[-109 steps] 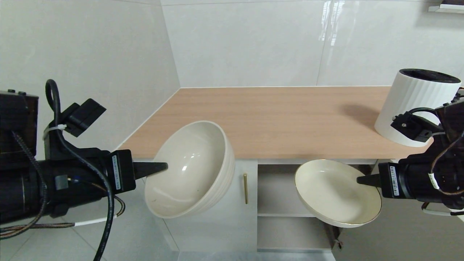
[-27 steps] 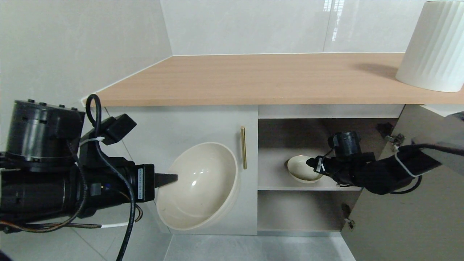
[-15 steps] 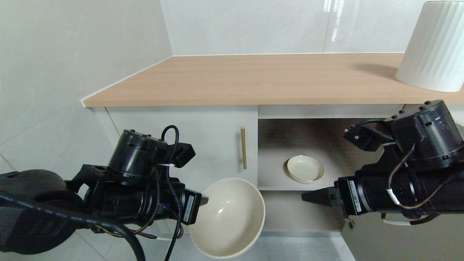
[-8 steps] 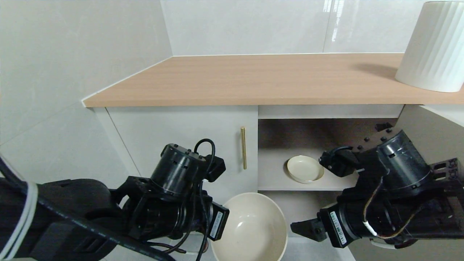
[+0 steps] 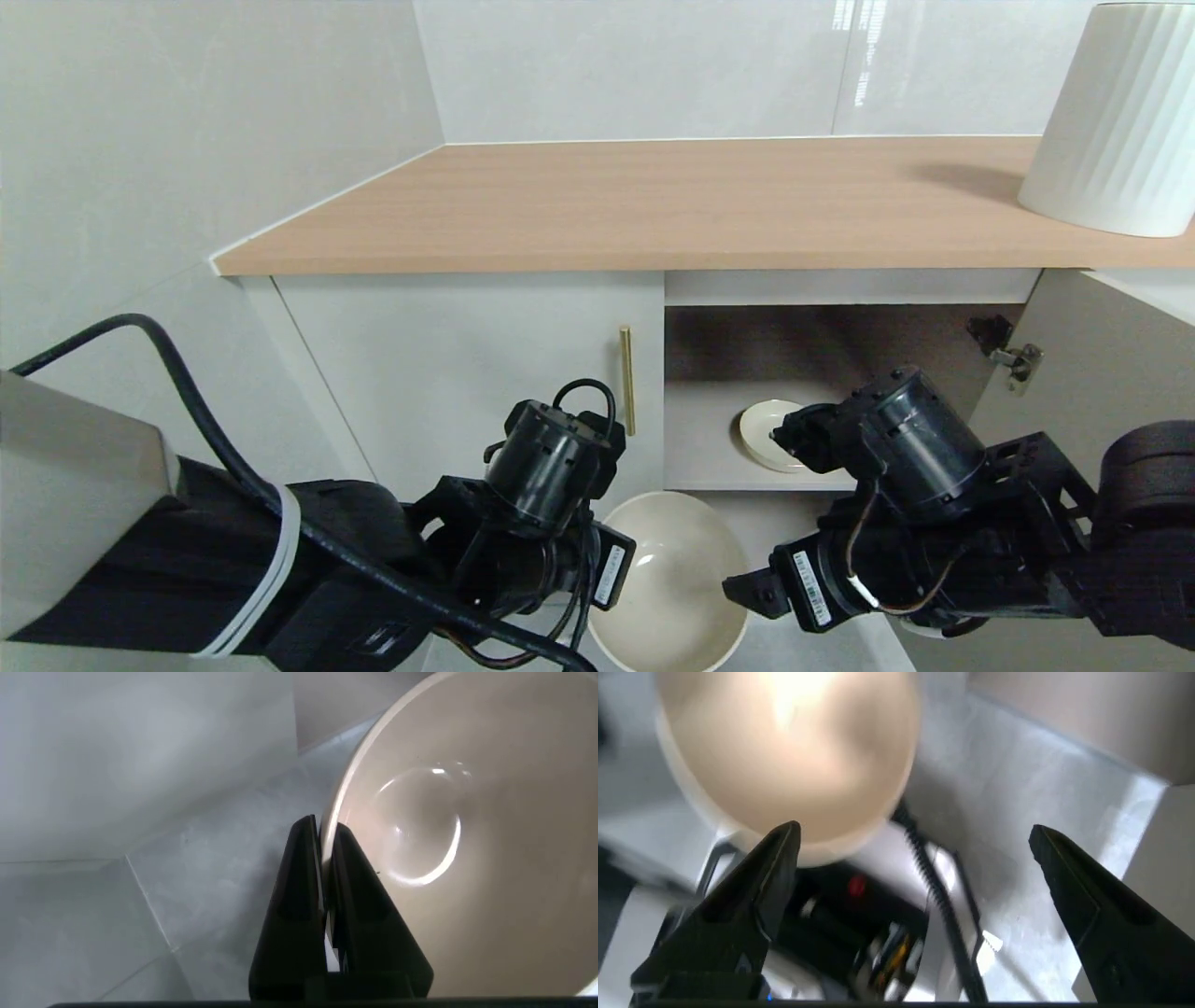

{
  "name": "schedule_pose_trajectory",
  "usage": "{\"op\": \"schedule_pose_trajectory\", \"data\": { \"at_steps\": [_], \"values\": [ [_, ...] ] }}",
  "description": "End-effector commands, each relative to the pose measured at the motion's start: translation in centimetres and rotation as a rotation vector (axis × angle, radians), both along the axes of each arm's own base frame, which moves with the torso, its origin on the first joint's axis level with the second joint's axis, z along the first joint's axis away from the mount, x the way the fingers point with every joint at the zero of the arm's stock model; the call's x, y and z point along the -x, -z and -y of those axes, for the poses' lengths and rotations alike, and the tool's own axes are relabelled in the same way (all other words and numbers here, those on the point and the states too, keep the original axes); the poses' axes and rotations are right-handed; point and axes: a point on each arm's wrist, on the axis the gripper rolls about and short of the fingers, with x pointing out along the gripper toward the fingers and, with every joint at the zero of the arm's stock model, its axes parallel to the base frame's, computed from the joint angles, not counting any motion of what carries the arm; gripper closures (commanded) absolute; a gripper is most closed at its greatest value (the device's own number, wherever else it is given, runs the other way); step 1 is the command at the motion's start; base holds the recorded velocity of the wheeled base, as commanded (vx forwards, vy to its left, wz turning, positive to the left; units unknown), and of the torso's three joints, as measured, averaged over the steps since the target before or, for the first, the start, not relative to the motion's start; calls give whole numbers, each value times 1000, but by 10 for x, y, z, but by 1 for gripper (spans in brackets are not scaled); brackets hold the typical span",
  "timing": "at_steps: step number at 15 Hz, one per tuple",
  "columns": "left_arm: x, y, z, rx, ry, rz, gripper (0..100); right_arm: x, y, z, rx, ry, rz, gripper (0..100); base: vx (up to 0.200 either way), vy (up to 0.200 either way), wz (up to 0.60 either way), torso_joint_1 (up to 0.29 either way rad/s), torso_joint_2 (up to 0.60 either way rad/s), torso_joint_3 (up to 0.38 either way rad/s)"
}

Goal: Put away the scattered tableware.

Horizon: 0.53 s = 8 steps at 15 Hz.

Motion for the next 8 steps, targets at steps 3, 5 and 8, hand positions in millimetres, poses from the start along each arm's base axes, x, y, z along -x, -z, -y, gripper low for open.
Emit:
{"op": "schedule_pose_trajectory", "data": {
  "at_steps": [3, 5, 8],
  "values": [
    [8, -2, 6, 10, 7, 4, 100, -5, 12, -5, 28, 9, -22, 0, 0, 0, 0, 0, 0, 0],
    [9, -7, 5, 23, 6, 14, 100, -9, 16, -8, 28, 29, -11, 0, 0, 0, 0, 0, 0, 0],
    [12, -7, 6, 25, 13, 11, 100, -10, 19, -10, 37, 37, -6, 0, 0, 0, 0, 0, 0, 0]
  ]
}}
